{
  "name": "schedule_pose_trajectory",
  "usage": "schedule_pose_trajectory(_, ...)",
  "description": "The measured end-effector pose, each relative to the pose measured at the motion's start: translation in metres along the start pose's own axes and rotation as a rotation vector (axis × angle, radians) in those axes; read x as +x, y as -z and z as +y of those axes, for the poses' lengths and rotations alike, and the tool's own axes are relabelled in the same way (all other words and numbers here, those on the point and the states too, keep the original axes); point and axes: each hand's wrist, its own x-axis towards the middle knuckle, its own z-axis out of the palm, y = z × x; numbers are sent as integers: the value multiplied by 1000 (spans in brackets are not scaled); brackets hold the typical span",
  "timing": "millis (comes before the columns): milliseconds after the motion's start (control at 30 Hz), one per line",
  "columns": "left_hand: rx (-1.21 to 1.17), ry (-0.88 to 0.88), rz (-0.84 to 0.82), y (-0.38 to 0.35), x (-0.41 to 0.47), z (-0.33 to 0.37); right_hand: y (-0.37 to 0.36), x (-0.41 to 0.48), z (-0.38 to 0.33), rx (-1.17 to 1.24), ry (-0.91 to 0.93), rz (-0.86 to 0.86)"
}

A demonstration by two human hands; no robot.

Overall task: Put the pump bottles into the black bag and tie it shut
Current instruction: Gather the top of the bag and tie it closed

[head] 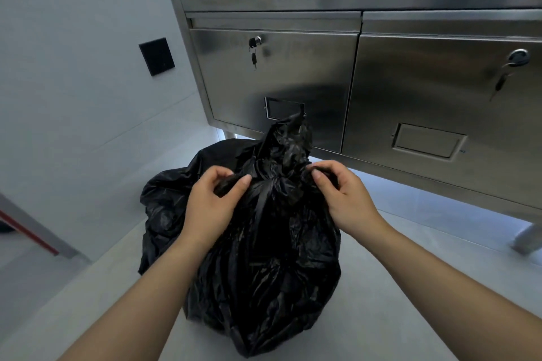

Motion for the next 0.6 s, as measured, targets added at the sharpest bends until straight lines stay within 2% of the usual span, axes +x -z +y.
schedule_pose_trajectory(133, -298, 92, -14, 2, 3, 12, -7, 2, -10, 168, -23, 68)
schedule_pose_trajectory(233, -428, 154, -12, 0, 2, 12, -9, 4, -15, 234, -21, 83)
schedule_pose_trajectory(300, -433, 149, -46, -1, 2, 14, -11, 4, -16, 202, -2, 76)
schedule_pose_trajectory(433, -354, -5, -63, -9, 2, 25, -18, 3, -21, 93, 100, 116)
schedule_pose_trajectory(600, -288, -99, -62, -20, 1, 26, -28, 3, -33, 331, 145, 92)
